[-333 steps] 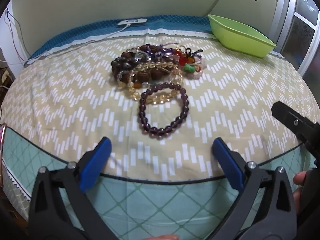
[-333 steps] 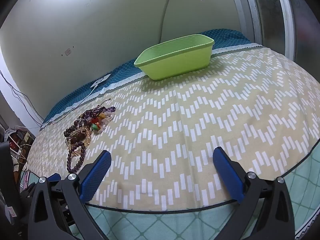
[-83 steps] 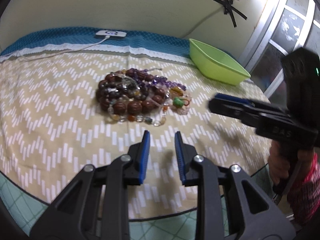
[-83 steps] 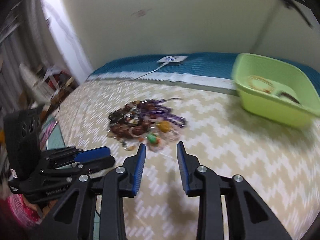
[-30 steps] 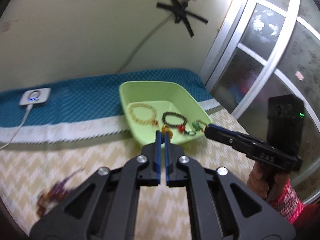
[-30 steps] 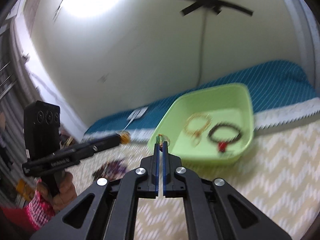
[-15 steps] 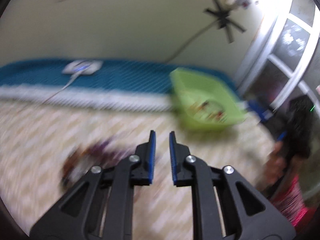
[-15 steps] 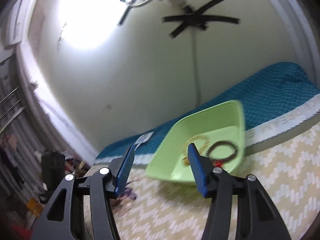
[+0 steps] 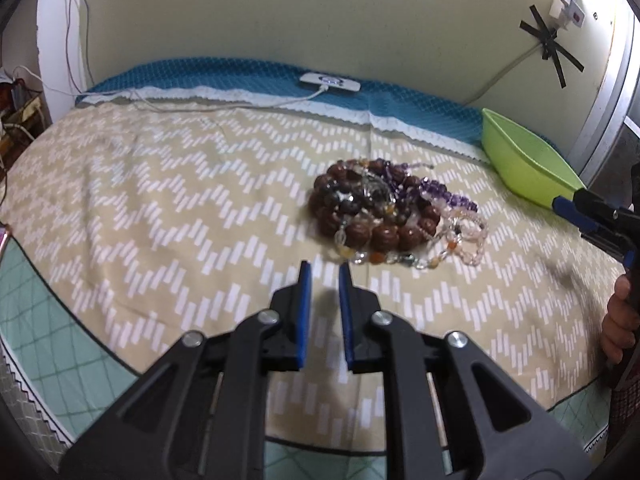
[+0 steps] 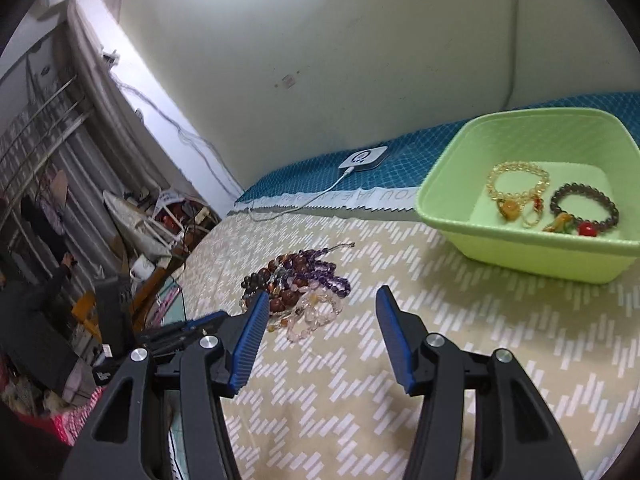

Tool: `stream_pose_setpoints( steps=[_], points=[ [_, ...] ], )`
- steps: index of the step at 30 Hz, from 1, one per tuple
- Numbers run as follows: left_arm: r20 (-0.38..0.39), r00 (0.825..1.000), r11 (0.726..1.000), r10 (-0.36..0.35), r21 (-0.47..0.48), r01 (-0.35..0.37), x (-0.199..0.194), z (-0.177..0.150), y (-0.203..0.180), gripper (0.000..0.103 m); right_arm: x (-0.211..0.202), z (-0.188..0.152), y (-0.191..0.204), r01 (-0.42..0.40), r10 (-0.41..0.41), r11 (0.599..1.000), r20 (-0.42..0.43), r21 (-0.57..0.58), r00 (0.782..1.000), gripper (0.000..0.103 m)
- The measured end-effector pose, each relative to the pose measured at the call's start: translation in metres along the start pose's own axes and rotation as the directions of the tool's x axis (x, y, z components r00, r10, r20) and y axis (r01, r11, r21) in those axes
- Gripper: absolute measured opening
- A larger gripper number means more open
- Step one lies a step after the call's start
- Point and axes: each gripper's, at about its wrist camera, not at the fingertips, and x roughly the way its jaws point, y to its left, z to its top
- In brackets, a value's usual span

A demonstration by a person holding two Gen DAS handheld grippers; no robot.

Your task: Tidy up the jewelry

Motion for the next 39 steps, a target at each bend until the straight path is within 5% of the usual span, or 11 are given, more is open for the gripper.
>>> stream_pose_setpoints(
  steps=[39],
  points=[
    [-0.025, 0.999, 0.999, -0.038, 0.014, 0.038, 0.008, -0.003, 0.001, 0.022, 0.0, 0.008, -0.016, 0.004, -0.003, 1.0, -0.041, 0.03, 0.999, 0.035]
  ],
)
